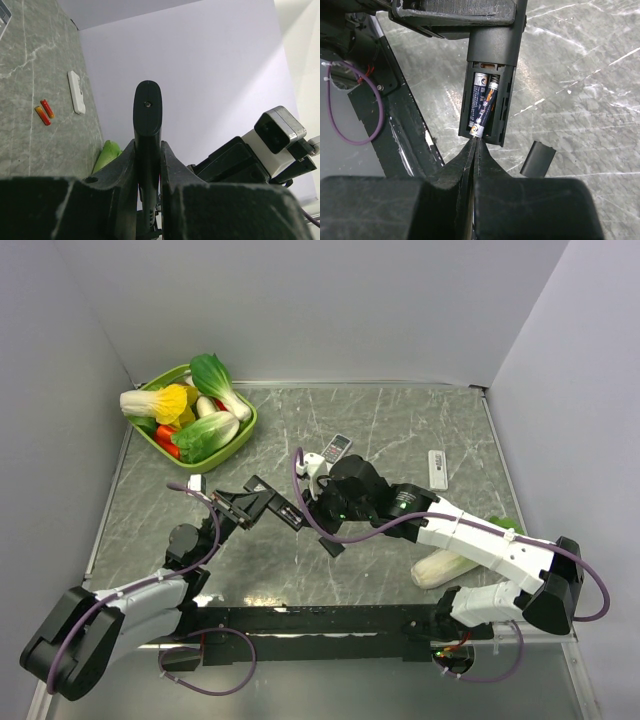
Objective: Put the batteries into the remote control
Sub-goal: Load the battery into the remote control.
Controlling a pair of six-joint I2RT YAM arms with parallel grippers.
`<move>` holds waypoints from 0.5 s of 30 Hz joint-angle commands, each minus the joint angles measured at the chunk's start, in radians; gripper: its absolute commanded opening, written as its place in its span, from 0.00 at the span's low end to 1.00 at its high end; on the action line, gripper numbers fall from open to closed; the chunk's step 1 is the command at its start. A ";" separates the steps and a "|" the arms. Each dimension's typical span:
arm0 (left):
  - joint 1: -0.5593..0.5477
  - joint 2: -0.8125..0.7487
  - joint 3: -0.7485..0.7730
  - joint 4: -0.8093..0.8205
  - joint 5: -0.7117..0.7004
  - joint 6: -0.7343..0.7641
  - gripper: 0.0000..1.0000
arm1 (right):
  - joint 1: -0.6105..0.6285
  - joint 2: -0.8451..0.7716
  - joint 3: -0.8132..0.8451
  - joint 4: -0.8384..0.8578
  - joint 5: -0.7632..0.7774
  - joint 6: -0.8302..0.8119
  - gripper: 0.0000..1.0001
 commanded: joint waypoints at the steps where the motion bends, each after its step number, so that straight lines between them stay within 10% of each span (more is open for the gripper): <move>1: -0.003 -0.018 0.040 0.025 0.013 0.014 0.02 | -0.003 0.013 0.002 0.055 0.010 0.007 0.00; 15: -0.003 -0.014 0.044 0.040 0.031 0.010 0.02 | -0.001 0.042 0.030 0.042 0.001 0.000 0.01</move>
